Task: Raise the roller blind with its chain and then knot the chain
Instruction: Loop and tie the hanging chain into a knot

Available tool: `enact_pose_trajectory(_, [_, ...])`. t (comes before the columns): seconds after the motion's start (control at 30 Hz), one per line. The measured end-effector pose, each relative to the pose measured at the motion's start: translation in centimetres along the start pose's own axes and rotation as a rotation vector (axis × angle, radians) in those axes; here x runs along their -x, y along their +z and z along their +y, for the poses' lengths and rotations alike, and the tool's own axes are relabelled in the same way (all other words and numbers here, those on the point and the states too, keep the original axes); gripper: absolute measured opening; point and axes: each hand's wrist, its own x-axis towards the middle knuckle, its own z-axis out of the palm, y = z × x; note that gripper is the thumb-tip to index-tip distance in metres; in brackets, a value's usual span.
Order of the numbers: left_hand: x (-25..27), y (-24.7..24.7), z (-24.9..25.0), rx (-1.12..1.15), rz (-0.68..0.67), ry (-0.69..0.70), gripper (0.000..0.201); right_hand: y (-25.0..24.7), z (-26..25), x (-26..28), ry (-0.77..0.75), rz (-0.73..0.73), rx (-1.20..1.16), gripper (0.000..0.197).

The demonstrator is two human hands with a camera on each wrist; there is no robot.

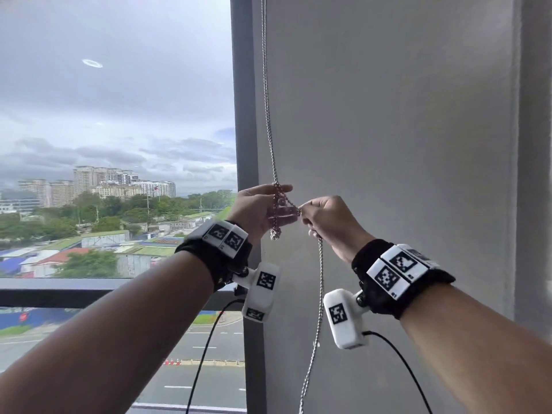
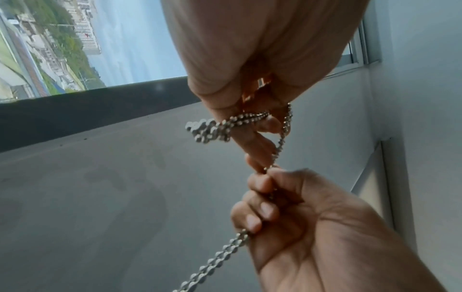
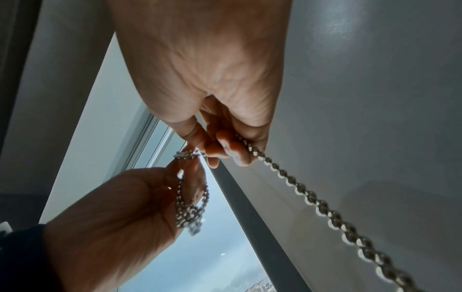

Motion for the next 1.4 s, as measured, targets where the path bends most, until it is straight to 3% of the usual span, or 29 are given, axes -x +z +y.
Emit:
enact_pose_trajectory(0.13, [0.5, -0.5, -0.4, -0.068, -0.002, 0.039, 0.03, 0.2, 0.1, -1.0, -0.115, 0.049, 0.125, 0.016])
enact_pose_trajectory(0.3, [0.3, -0.8, -0.5, -0.007, -0.017, -0.038, 0.046, 0.4, 0.4, -1.2, -0.136, 0.119, 0.136, 0.009])
enact_pose_trajectory(0.37, [0.2, -1.1, -0.7, -0.035, -0.006, -0.049, 0.046, 0.6, 0.7, -1.0, -0.146, 0.114, 0.188, 0.011])
enact_pose_trajectory(0.47, [0.2, -1.3, -0.8, -0.054, 0.029, -0.057, 0.06, 0.8, 1.1, -0.9, -0.179, 0.092, 0.243, 0.013])
enact_pose_trajectory(0.67, [0.2, -1.3, -1.5, -0.014, 0.019, -0.062, 0.055, 0.5, 0.5, -1.0, -0.303, 0.123, 0.477, 0.017])
enact_pose_trajectory(0.8, [0.3, -1.0, -1.8, 0.016, -0.01, -0.063, 0.045, 0.8, -0.6, -0.9, -0.15, 0.185, 0.333, 0.024])
enact_pose_trajectory(1.0, [0.4, -1.0, -1.9, -0.058, -0.097, -0.033, 0.037, 2.2, -1.3, 0.2, 0.097, 0.048, -0.148, 0.018])
enact_pose_trajectory(1.2, [0.3, -2.1, -2.6, -0.062, -0.093, -0.044, 0.049, 2.4, -0.5, 0.9, 0.092, -0.008, -0.185, 0.011])
enact_pose_trajectory(1.4, [0.1, -2.8, -2.7, -0.067, -0.006, -0.044, 0.016, 2.2, -0.9, 1.3, 0.147, -0.297, -0.065, 0.009])
